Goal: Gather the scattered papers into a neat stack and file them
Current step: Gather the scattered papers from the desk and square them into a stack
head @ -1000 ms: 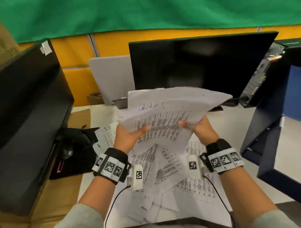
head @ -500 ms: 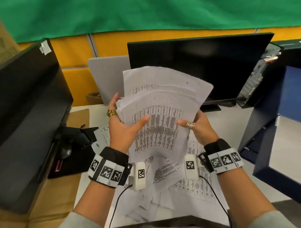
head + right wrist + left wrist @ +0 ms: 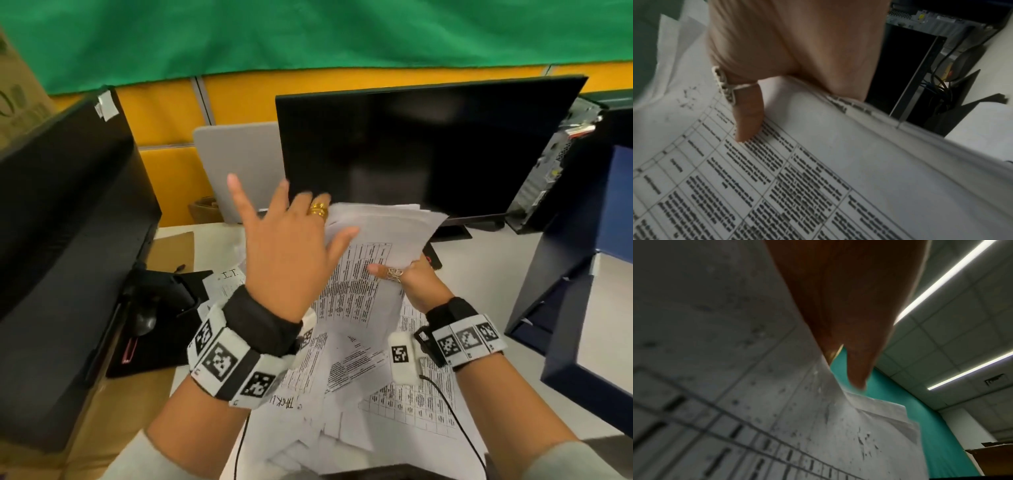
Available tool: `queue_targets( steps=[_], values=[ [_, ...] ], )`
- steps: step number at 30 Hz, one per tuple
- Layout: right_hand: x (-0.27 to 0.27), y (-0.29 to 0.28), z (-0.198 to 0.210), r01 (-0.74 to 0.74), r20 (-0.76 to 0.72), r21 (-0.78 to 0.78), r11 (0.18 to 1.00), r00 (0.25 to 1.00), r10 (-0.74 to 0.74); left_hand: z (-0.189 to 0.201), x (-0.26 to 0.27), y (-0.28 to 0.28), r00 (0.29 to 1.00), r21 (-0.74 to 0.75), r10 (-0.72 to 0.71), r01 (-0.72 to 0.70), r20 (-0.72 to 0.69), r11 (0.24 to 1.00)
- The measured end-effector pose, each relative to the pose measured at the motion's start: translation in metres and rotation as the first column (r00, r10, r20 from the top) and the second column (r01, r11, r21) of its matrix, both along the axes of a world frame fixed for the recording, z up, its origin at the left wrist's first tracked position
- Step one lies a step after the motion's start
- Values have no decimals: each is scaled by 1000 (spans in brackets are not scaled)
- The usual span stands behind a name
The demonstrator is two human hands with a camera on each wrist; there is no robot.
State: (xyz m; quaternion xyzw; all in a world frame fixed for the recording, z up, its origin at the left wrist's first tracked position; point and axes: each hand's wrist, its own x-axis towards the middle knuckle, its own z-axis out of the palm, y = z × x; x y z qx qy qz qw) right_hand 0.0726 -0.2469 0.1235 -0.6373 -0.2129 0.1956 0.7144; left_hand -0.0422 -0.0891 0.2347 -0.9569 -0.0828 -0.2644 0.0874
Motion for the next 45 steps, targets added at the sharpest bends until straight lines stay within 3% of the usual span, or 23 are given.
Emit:
queue_targets(
  steps=[3,6,8,10,11,12,13,15,16,18,21,24,27,30,34,36,37,39,42,44,45],
  values=[
    [1,2,-4,-40,-19,-54,998,999,39,-8,-2,9,980,41,144,-140,-139,989],
    [3,5,-12,-16,-28,-77,997,1000,14,-6,0,18,976,47,67,-58,-206,997],
    [4,4,-14,25,-50,-39,999,998,-27,-6,-4,33,995,-23,-21,18,-96,1000],
    [7,1,-16,69,-96,24,997,993,-66,-15,-9,48,987,-181,-76,102,142,978],
    [8,-1,-18,78,-115,60,995,991,-71,-25,-12,54,956,-321,-117,204,270,925],
    [9,-2,-18,81,-132,81,993,989,-70,-38,-16,57,920,-510,-150,330,362,794],
    [10,-3,-19,76,-149,93,993,987,-61,-49,-18,54,913,-703,-157,393,377,593],
    [9,-4,-18,51,-172,116,992,985,-31,-72,-17,44,968,-951,-102,246,230,188],
    [8,-5,-19,32,-173,114,993,985,-12,-82,-14,41,987,-986,-74,149,144,71],
    [6,-5,-19,12,-160,54,998,987,-3,-99,-8,41,995,-995,-26,97,97,31],
    [2,4,-16,47,-107,-10,999,993,-48,-96,2,35,983,-981,-7,182,183,-73],
    [0,6,-1,169,-70,15,986,983,-167,-87,3,32,970,-969,-22,239,241,-59],
    [-7,-5,7,163,-53,-3,987,985,-163,-94,2,38,957,-960,-79,280,280,-10],
    [-31,-4,-6,68,-63,-155,986,995,-79,-119,-1,37,991,-992,-112,79,68,95],
    [-27,-9,-16,307,-31,-255,917,945,-325,-142,8,63,959,-966,-222,-127,-177,223],
    [-12,-19,-22,396,9,-277,875,912,-410,-152,12,89,894,-919,-327,-188,-306,346],
    [-3,-23,-28,445,18,-283,849,888,-460,-160,13,101,866,-876,-318,-235,-385,421],
    [5,-31,-41,537,47,-336,773,830,-556,-182,15,116,816,-723,-127,-413,-564,554],
    [6,-41,-62,591,28,-428,684,765,-644,-213,13,115,684,-515,92,-625,-724,587],
    [3,-44,-71,585,29,-491,646,752,-659,-226,12,110,641,-446,143,-660,-754,604],
    [2,-46,-74,570,16,-517,639,752,-659,-228,13,108,639,-460,145,-675,-756,577]
  ],
)
